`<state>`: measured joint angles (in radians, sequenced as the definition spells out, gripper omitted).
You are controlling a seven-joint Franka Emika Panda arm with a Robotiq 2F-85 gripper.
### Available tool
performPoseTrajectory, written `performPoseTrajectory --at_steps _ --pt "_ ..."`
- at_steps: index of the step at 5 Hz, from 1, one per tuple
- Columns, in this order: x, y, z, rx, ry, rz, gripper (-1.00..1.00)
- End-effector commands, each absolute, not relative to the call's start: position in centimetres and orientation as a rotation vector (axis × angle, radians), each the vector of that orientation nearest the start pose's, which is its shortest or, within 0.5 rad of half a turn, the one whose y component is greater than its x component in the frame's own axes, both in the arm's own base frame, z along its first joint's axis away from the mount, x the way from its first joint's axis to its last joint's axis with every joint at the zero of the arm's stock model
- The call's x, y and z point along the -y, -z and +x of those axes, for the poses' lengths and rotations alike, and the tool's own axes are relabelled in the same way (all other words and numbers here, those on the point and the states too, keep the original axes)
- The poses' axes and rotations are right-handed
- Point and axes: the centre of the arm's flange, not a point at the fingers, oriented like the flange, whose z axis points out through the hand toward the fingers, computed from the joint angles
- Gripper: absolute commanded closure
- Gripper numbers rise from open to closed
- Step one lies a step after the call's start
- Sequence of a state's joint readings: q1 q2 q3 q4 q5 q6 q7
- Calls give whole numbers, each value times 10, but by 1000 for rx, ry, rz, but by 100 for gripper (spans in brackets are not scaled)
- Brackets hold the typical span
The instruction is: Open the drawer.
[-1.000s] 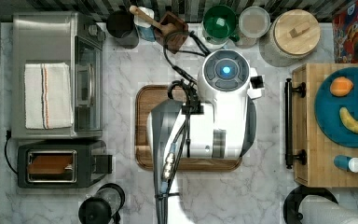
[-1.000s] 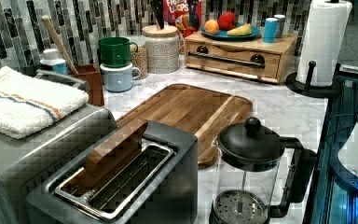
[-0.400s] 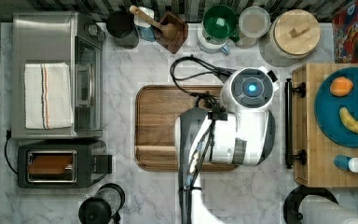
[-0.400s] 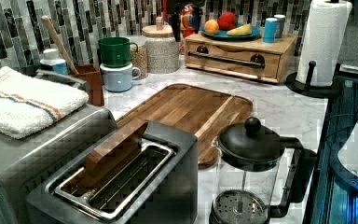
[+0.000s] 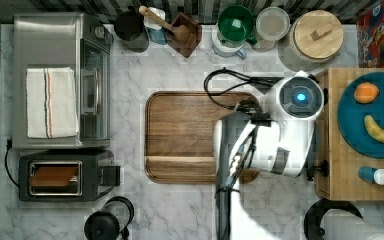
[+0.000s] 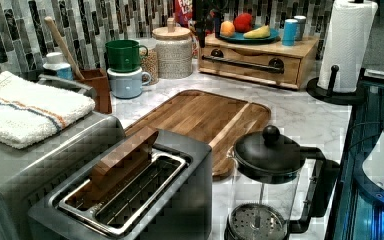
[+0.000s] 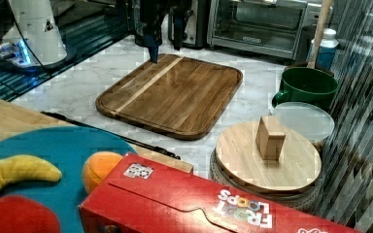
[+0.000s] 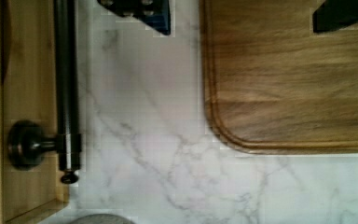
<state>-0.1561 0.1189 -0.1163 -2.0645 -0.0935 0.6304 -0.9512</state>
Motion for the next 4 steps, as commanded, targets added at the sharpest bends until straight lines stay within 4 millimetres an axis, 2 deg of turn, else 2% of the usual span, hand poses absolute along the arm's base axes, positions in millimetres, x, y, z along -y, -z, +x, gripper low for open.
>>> performPoseTrajectory --at_steps 1,2,4 --pt "216 -396 560 32 146 -3314 -100" --pt "230 -391 556 65 205 -3341 -100" --pt "252 -367 557 77 287 -3403 -100"
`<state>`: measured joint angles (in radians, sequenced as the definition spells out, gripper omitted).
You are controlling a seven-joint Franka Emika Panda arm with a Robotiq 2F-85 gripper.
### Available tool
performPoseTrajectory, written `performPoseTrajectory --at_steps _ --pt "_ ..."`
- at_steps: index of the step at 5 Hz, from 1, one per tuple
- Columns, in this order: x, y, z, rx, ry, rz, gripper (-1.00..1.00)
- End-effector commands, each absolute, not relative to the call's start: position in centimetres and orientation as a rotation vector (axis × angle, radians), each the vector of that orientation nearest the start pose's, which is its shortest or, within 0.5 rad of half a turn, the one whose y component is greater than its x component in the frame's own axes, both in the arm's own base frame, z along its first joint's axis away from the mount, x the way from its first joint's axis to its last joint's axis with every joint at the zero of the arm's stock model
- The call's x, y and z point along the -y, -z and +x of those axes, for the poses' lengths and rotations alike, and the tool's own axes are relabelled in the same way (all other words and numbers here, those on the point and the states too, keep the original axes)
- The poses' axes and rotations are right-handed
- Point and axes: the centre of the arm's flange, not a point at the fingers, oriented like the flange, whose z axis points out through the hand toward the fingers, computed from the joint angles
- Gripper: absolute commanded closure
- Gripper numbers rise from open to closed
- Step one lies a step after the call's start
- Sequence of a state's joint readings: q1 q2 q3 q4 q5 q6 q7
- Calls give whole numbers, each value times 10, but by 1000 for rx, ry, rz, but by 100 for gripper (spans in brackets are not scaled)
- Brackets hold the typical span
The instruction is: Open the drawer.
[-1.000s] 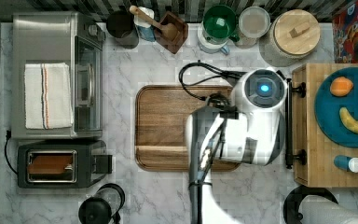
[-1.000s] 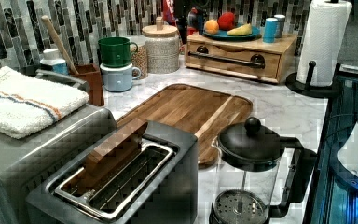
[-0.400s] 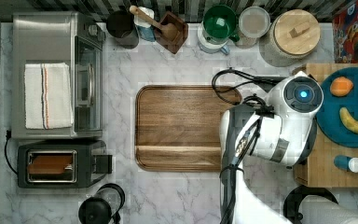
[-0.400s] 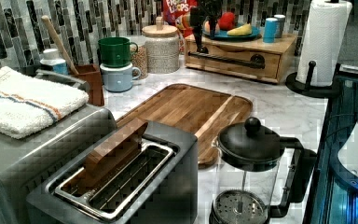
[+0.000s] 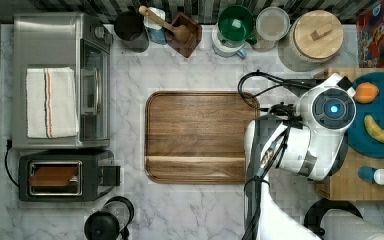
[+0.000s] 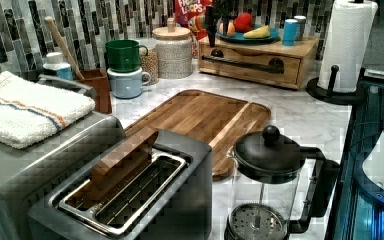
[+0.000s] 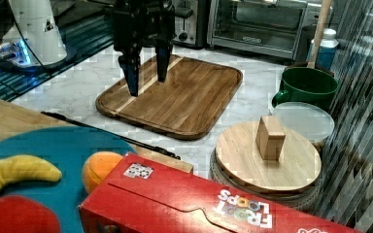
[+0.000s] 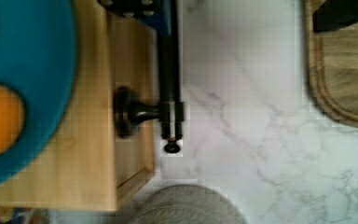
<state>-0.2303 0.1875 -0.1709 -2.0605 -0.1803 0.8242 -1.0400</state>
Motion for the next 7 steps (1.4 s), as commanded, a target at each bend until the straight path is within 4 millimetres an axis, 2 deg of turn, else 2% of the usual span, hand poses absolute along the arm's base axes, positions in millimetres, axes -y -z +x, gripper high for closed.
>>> performPoseTrajectory --at_steps 1,3,5,6,7 --pt "266 -350 559 81 292 -3405 -100" --pt "272 -313 551 -61 270 -3392 -100" --pt "299 -302 536 -109 374 -3460 -100" --pt "295 -295 538 -102 371 -3463 -100" --pt "285 -281 545 -70 252 -3420 -100"
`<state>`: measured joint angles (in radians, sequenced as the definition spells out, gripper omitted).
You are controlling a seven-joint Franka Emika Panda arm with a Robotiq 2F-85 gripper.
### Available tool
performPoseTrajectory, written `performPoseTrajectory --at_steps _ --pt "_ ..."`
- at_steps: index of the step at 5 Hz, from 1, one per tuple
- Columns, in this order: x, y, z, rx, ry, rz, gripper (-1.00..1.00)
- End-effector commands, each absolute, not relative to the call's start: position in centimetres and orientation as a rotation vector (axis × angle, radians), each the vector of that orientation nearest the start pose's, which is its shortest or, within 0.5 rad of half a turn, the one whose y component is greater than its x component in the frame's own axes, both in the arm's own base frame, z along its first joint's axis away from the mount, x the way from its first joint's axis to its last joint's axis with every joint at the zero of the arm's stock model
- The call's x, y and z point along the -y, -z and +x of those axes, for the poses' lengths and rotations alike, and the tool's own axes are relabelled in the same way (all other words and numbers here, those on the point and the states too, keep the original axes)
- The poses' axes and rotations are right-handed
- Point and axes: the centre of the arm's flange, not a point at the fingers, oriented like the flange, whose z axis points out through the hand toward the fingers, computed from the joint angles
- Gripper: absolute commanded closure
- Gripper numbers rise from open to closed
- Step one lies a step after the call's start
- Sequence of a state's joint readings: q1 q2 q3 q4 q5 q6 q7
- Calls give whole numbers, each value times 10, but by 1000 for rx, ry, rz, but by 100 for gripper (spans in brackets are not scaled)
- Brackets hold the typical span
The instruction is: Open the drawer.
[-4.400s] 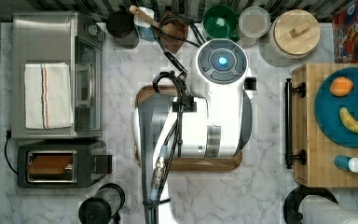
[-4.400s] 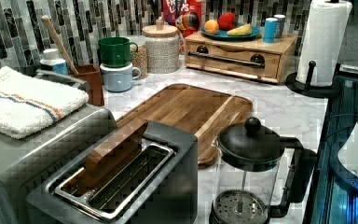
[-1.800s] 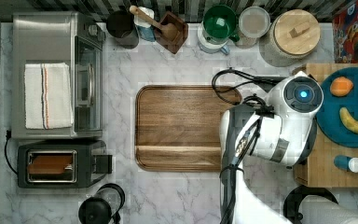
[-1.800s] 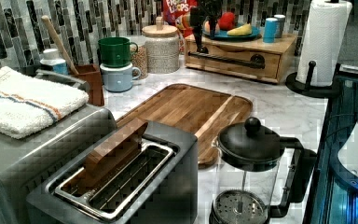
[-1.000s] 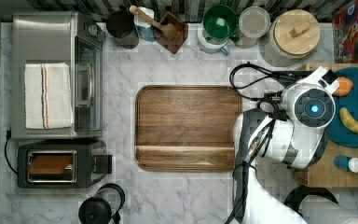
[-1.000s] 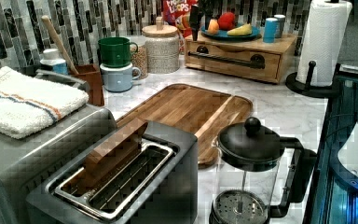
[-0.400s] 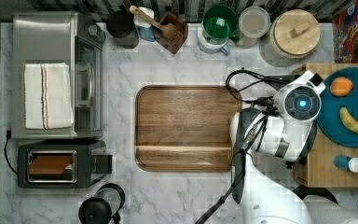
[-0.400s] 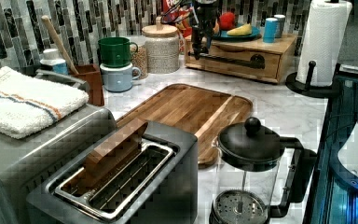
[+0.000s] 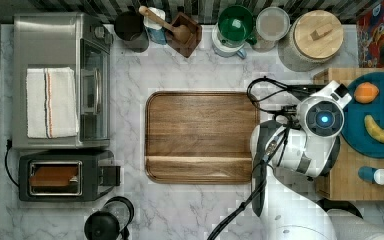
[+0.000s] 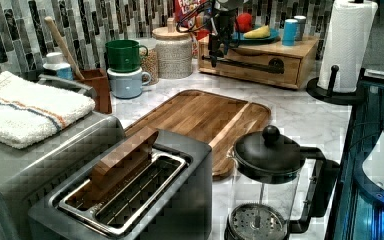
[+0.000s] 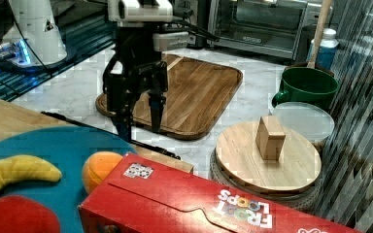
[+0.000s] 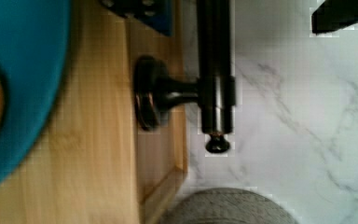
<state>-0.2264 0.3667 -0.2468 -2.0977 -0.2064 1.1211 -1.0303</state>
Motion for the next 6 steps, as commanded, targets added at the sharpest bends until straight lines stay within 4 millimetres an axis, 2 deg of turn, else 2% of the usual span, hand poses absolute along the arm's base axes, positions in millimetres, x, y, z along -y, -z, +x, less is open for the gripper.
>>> performPoseTrajectory --at_steps 1,3,4,5,6 --pt "269 -267 548 -65 234 -3391 -100" --pt "253 -249 546 -29 167 -3368 -100" --pt "245 -248 550 -11 69 -3341 -100" --pt "217 -265 546 -55 -44 -3305 -100" --pt "196 -271 546 -28 -103 -3223 -100"
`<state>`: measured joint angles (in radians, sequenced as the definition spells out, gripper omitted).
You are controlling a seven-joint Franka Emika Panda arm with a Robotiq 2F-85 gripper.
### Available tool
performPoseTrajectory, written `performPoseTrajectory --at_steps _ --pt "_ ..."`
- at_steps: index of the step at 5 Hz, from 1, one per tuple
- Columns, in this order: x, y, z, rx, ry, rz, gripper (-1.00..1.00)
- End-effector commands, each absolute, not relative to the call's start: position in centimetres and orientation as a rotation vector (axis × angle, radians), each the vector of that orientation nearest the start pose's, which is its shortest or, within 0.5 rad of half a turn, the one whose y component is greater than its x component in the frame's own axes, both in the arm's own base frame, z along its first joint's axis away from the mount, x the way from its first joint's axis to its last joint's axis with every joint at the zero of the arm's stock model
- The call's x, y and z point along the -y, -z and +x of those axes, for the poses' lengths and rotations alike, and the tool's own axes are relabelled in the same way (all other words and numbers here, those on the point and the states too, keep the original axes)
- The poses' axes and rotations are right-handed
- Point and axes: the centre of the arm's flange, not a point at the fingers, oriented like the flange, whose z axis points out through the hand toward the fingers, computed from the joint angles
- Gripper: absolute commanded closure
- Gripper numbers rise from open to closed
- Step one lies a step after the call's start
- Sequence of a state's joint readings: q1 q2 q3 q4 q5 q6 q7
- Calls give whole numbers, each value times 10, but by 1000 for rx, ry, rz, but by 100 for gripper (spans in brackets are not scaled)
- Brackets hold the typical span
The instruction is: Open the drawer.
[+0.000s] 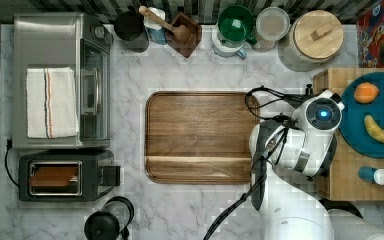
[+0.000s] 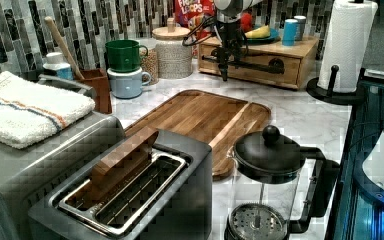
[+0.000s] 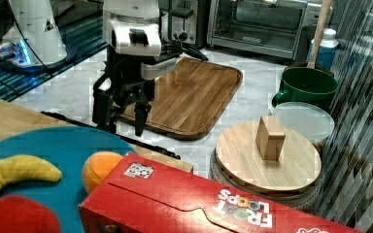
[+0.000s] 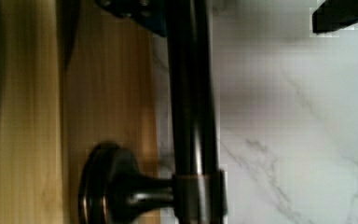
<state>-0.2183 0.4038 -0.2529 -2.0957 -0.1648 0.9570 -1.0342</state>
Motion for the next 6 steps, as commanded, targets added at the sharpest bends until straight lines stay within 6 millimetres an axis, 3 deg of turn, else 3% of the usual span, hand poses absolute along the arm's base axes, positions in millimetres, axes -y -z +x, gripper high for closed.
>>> performPoseTrajectory --at_steps 1,3,5,6 --pt "176 -265 552 17 -109 -3170 -100" --pt "137 -248 557 31 3 -3129 -100" --pt "73 -269 550 -14 -75 -3088 -100" --pt "47 -270 548 22 -6 -3046 -100"
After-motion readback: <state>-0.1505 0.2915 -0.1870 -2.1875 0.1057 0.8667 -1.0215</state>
